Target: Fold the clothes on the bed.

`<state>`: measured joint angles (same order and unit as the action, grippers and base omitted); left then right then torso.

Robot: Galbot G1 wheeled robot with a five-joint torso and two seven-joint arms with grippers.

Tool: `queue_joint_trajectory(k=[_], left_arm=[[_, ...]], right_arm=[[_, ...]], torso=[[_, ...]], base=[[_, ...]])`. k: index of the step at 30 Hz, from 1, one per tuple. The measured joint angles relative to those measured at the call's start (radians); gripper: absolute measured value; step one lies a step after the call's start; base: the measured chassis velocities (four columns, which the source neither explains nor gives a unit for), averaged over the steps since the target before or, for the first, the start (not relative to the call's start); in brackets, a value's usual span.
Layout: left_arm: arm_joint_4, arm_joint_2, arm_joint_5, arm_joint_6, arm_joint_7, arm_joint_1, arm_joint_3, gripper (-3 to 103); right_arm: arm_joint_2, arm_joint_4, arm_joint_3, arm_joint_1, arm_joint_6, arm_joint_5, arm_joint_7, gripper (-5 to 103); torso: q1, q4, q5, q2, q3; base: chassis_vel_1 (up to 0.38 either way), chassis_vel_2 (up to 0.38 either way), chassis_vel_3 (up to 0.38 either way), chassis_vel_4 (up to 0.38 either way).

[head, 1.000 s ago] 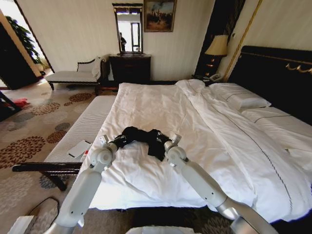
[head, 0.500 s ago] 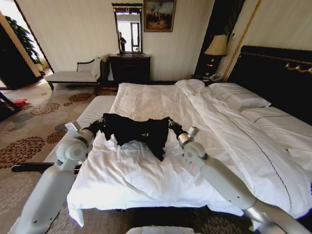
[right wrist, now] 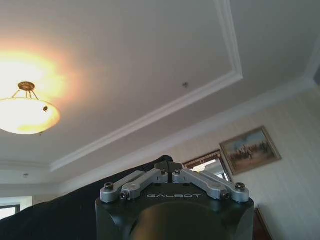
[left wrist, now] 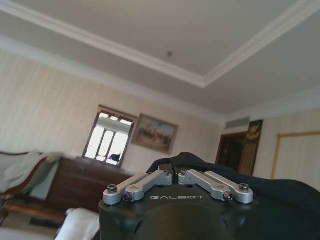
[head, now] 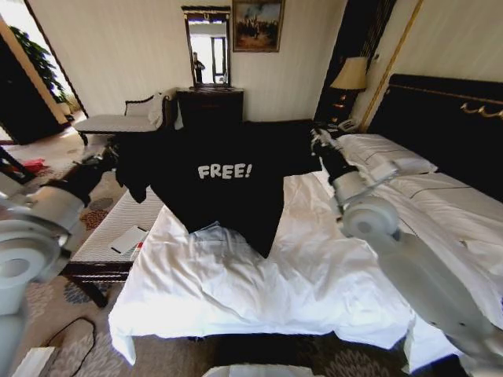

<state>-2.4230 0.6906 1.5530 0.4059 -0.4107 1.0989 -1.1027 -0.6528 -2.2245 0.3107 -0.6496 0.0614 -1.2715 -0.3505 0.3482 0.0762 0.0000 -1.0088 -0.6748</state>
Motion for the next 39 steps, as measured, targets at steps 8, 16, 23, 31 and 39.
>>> queue_joint_trajectory(k=[8, 16, 23, 31, 39], left_arm=[[-0.077, -0.026, 0.151, -0.024, 0.023, 0.04, -0.19, 0], [-0.085, -0.077, 0.274, -0.004, 0.019, 0.079, -0.231, 0], [-0.072, -0.066, 0.09, 0.081, -0.037, 0.144, -0.002, 0], [0.025, -0.063, -0.032, 0.123, -0.049, 0.096, 0.236, 0], [0.134, -0.028, -0.171, 0.123, -0.03, 0.061, 0.364, 0]], right_arm=[[0.103, -0.113, 0.125, -0.02, 0.013, -0.084, -0.014, 0], [0.224, -0.286, 0.385, -0.23, -0.124, -0.241, -0.221, 0], [0.169, -0.285, 0.274, -0.291, -0.267, -0.202, -0.365, 0], [0.114, -0.133, 0.087, -0.27, -0.291, -0.109, -0.31, 0], [0.023, 0.029, -0.13, -0.147, -0.276, 0.005, -0.234, 0]], torso=[[0.0, -0.0013, -0.0003, 0.0, 0.0], [0.0, -0.0003, 0.0003, 0.0, 0.0], [0.0, -0.0012, 0.0, 0.0, 0.0], [0.0, -0.0008, 0.0001, 0.0, 0.0], [0.0, -0.0009, 0.0002, 0.0, 0.0]], base=[[0.0, 0.0, 0.0, 0.0], [0.0, 0.0, 0.0, 0.0], [0.0, 0.0, 0.0, 0.0], [0.0, 0.0, 0.0, 0.0], [0.0, 0.0, 0.0, 0.0]])
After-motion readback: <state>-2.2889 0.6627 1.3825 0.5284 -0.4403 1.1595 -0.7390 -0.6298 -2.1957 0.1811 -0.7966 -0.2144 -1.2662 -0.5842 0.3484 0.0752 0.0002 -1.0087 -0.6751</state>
